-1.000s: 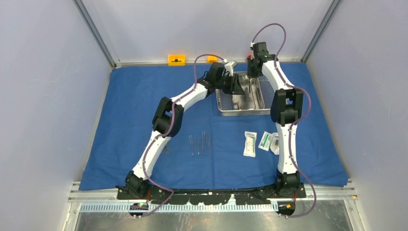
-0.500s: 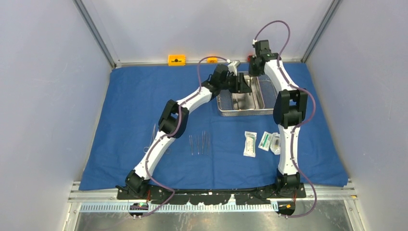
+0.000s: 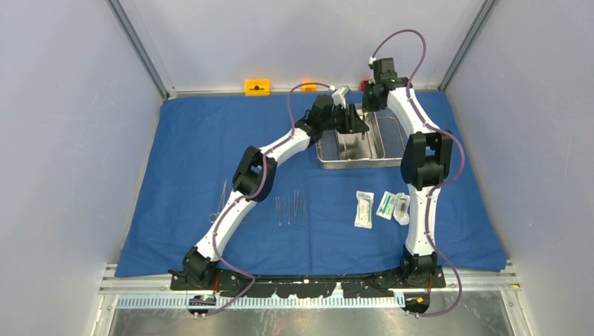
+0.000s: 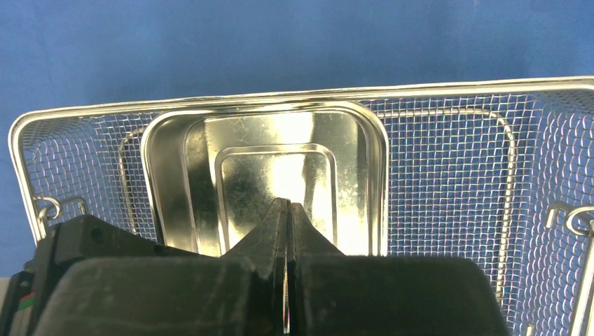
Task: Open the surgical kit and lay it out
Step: Place the medical item in the surgical kit.
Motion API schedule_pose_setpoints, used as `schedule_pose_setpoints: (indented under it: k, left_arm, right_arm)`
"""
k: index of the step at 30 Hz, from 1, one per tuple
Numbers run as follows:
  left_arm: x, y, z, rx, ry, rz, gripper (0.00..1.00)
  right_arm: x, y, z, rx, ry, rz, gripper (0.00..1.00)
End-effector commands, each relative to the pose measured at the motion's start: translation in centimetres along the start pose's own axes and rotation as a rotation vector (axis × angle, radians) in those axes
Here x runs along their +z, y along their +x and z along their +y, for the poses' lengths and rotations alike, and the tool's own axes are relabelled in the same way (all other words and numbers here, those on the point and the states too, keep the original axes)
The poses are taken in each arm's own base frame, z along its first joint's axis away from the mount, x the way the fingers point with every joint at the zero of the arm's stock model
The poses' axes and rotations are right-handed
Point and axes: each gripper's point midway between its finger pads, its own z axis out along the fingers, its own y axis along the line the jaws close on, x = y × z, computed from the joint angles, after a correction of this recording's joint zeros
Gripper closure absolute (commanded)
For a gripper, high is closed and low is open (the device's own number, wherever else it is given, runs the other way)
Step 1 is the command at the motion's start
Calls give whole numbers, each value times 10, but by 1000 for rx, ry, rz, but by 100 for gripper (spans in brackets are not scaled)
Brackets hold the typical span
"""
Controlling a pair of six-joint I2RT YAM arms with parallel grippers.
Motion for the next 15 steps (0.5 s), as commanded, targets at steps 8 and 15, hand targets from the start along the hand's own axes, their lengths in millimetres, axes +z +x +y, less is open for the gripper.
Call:
schedule_pose_setpoints:
  k: [8, 15]
  left_arm:
    - [3, -35, -36, 53, 87, -104, 74]
    - [4, -34, -35, 39, 71, -109, 87]
  right_arm:
    - [-37, -28, 9, 19, -35, -102, 100]
    - [-41, -27, 10, 23, -39, -107, 100]
